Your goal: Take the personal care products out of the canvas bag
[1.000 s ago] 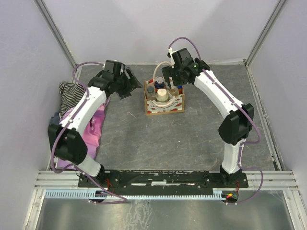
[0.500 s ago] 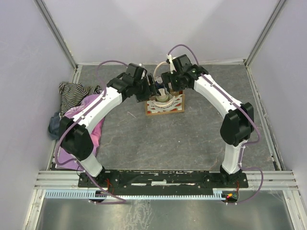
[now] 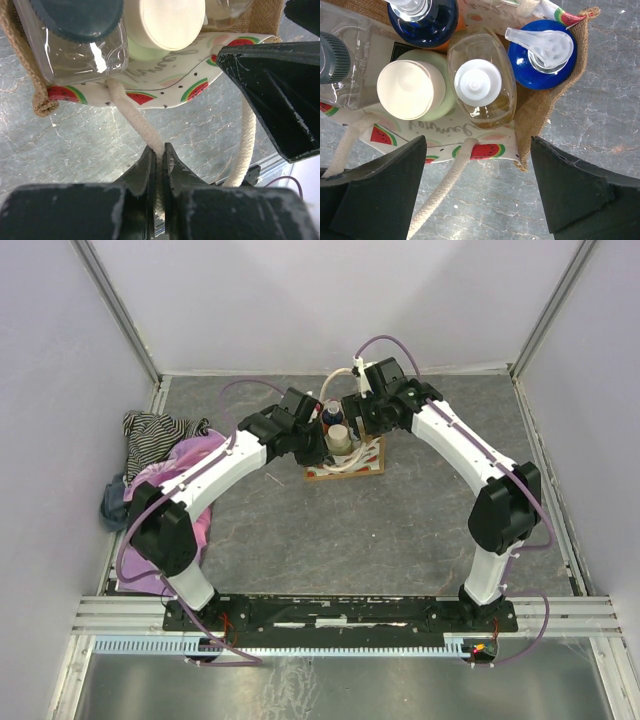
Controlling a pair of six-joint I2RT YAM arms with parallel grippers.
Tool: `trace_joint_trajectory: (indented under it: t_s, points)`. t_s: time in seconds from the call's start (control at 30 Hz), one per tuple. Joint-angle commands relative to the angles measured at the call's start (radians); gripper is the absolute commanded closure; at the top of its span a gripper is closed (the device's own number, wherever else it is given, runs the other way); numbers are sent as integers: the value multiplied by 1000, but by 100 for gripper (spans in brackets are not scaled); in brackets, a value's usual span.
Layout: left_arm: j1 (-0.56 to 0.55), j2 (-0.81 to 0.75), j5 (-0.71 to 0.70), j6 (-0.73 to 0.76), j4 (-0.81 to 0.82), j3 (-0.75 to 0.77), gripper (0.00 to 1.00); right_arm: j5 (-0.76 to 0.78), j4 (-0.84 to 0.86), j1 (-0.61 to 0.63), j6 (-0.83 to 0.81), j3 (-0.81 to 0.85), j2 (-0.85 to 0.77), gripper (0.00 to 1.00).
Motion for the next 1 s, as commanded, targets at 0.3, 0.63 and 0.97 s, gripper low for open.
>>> trace_joint_trajectory:
  t_s: [0.3, 0.63, 0.97]
  points:
    - [-15, -211, -22, -49, -78, -64, 97, -92, 64, 19, 33, -38, -69, 10]
    - [-15, -322, -42, -71, -93, -171, 97, 7, 39, 152, -23, -34, -49, 14]
    - [-15, -341, -148, -66, -168, -181, 74, 94, 85, 168, -53, -88, -43, 14]
